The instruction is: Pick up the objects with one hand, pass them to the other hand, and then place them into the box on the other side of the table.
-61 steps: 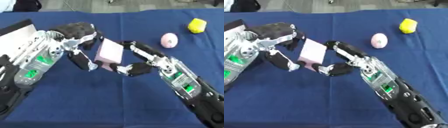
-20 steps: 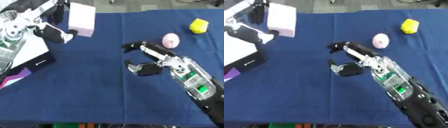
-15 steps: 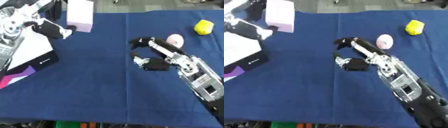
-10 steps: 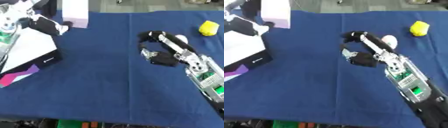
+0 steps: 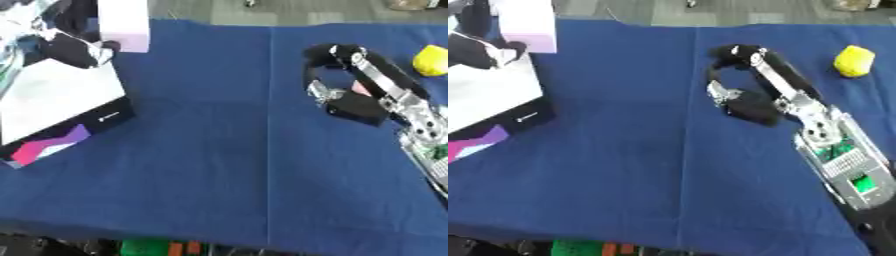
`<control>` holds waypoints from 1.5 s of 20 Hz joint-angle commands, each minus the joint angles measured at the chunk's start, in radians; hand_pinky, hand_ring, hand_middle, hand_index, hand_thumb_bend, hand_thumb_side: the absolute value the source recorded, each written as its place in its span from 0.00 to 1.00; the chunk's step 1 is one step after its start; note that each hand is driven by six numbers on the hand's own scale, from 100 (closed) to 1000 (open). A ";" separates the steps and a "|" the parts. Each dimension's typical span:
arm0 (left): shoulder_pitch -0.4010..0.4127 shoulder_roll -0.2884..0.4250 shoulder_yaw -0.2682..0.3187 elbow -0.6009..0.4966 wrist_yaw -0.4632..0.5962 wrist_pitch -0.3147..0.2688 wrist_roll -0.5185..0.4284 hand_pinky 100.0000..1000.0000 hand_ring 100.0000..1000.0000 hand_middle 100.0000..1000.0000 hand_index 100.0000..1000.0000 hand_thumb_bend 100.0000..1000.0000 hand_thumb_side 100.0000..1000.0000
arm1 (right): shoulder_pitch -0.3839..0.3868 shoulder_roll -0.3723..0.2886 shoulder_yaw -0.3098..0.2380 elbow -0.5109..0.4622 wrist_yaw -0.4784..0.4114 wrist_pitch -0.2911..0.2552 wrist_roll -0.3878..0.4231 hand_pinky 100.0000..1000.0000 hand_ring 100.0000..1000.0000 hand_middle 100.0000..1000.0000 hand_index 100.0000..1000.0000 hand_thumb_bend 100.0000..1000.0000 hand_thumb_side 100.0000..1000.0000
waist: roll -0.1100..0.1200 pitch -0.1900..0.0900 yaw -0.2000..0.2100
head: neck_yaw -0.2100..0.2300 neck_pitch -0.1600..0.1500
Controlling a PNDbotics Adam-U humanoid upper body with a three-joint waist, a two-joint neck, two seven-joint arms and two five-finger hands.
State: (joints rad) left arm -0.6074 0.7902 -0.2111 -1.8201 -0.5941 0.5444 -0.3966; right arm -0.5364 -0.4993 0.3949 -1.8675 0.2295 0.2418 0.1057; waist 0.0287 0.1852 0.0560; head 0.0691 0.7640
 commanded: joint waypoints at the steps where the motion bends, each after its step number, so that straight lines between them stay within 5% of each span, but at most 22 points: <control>1: 0.009 0.064 0.026 0.022 -0.017 0.003 0.014 0.40 0.35 0.26 0.37 0.09 0.00 | -0.016 -0.030 -0.025 -0.032 -0.008 0.002 -0.017 0.88 0.82 0.67 0.81 0.00 0.51 | -0.004 -0.024 0.000 | 0.017 0.006; 10: 0.078 0.096 0.057 0.123 -0.054 0.024 0.067 0.41 0.36 0.27 0.38 0.10 0.00 | -0.004 -0.041 -0.054 -0.054 -0.011 0.003 -0.040 0.88 0.82 0.66 0.81 0.00 0.51 | -0.013 -0.015 -0.005 | 0.058 0.006; 30: 0.074 0.087 0.063 0.388 -0.055 -0.009 0.122 0.47 0.41 0.32 0.45 0.18 0.00 | 0.006 -0.040 -0.075 -0.058 -0.013 0.005 -0.072 0.87 0.81 0.66 0.82 0.00 0.52 | -0.033 -0.002 -0.016 | 0.092 0.006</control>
State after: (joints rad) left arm -0.5150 0.8516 -0.1577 -1.4377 -0.6557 0.5416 -0.2791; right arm -0.5181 -0.5173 0.3334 -1.9038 0.2150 0.2449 0.0377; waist 0.0054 0.1867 0.0410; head 0.1573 0.7640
